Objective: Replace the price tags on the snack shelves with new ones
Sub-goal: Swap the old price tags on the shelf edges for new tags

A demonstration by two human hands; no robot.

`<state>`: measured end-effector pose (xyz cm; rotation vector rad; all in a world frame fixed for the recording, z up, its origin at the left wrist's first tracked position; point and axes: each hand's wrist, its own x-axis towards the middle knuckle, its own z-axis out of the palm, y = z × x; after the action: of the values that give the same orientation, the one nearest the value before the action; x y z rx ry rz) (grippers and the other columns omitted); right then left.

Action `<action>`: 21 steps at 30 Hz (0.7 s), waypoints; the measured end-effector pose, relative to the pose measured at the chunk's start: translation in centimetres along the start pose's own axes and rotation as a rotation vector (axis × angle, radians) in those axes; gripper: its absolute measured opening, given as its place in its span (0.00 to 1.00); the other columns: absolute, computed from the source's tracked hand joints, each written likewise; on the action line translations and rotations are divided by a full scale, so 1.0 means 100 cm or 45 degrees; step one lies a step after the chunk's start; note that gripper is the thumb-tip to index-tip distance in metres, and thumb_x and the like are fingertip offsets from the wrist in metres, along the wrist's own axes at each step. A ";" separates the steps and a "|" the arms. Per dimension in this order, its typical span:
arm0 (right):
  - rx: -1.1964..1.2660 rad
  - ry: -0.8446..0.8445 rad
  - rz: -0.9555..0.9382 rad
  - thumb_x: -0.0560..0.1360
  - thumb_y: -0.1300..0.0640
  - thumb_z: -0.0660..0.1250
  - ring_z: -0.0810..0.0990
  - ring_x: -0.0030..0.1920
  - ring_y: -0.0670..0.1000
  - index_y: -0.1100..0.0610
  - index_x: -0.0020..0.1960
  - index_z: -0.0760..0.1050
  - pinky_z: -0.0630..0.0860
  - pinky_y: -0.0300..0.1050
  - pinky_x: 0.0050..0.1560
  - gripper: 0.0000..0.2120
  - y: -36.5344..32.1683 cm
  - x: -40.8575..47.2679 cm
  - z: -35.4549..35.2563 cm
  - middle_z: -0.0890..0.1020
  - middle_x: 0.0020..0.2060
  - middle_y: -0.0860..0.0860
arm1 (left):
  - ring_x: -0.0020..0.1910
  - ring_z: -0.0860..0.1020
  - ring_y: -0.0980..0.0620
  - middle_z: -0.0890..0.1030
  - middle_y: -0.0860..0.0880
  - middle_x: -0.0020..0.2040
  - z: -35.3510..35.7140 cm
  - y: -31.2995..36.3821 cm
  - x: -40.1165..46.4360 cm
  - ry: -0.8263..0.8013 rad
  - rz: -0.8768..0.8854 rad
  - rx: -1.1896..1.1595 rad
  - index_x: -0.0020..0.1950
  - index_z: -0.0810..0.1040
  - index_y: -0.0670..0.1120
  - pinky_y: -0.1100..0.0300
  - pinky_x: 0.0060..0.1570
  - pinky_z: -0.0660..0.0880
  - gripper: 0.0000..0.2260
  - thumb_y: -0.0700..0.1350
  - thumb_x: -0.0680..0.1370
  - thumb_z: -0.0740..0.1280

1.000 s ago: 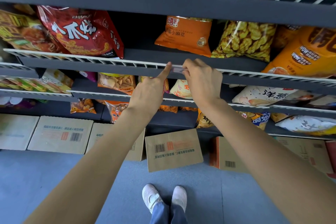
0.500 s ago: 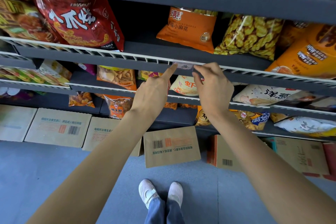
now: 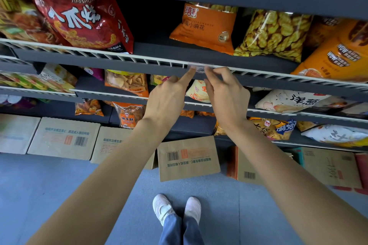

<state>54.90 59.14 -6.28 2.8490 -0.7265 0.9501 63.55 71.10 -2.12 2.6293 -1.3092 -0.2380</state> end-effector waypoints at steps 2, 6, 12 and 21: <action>-0.024 0.015 -0.038 0.72 0.57 0.69 0.81 0.35 0.50 0.56 0.58 0.79 0.73 0.40 0.22 0.15 -0.002 0.002 0.000 0.81 0.42 0.51 | 0.41 0.76 0.43 0.77 0.40 0.49 0.002 0.000 -0.001 -0.014 -0.013 0.011 0.77 0.49 0.52 0.51 0.45 0.75 0.34 0.30 0.76 0.57; -0.050 -0.031 -0.027 0.71 0.57 0.71 0.82 0.38 0.51 0.58 0.58 0.79 0.75 0.41 0.23 0.16 -0.004 0.006 0.001 0.81 0.44 0.53 | 0.37 0.68 0.48 0.76 0.41 0.47 0.004 -0.002 0.002 -0.031 -0.036 0.066 0.77 0.46 0.51 0.52 0.44 0.75 0.35 0.30 0.76 0.57; -0.076 -0.034 0.013 0.71 0.58 0.72 0.78 0.42 0.51 0.58 0.57 0.79 0.72 0.40 0.21 0.15 -0.006 0.010 -0.001 0.79 0.46 0.54 | 0.36 0.69 0.47 0.77 0.40 0.48 0.011 -0.002 -0.001 -0.034 -0.046 0.081 0.77 0.42 0.51 0.53 0.40 0.74 0.36 0.31 0.77 0.57; -0.091 -0.056 0.028 0.70 0.58 0.72 0.80 0.40 0.50 0.56 0.52 0.82 0.72 0.39 0.23 0.11 -0.005 0.017 -0.001 0.81 0.47 0.49 | 0.32 0.71 0.47 0.73 0.43 0.40 0.016 0.003 -0.003 -0.067 -0.083 0.065 0.76 0.36 0.52 0.56 0.34 0.69 0.41 0.30 0.75 0.59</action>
<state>56.27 58.85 -5.20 2.8144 -0.7805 0.8485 62.81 70.99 -3.60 2.7290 -1.2634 -0.2894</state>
